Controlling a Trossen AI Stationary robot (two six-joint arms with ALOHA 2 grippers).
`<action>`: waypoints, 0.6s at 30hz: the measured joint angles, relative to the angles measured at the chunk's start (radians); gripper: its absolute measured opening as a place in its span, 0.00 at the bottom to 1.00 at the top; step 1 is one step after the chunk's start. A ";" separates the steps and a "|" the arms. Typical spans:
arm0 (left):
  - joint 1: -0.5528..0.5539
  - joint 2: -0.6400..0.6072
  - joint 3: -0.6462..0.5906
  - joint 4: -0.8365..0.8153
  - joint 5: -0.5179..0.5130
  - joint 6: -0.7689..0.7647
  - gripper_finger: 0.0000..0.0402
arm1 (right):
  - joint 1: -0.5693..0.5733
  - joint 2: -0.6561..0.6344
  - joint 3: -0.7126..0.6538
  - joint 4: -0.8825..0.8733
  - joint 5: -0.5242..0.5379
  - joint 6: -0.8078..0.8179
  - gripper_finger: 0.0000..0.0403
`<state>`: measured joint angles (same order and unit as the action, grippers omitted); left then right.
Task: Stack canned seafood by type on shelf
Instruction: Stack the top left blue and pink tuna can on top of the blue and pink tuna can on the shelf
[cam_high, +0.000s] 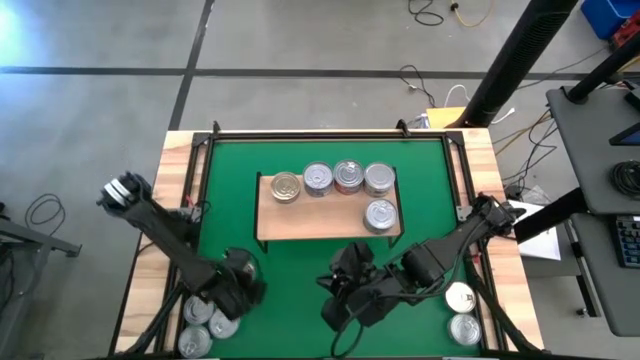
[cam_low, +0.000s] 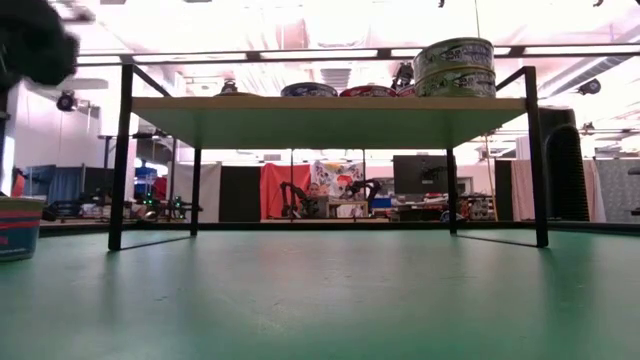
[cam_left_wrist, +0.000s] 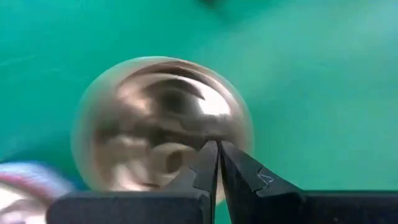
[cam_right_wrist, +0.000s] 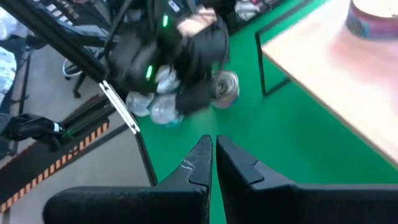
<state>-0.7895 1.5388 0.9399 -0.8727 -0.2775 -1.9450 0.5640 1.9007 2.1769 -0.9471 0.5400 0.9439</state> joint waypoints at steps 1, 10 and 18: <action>-0.002 0.040 0.044 0.001 -0.009 0.060 0.01 | 0.000 0.000 0.000 0.007 0.010 -0.015 0.03; -0.032 0.289 0.466 -0.091 -0.181 0.405 0.00 | 0.001 0.000 0.000 0.007 0.029 -0.067 0.03; -0.055 0.334 0.676 -0.622 -0.212 0.366 0.00 | 0.001 0.000 0.000 0.005 0.030 -0.150 0.03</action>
<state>-0.8442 1.8723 1.6155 -1.4952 -0.4900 -1.5794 0.5648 1.9007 2.1769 -0.9424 0.5697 0.7937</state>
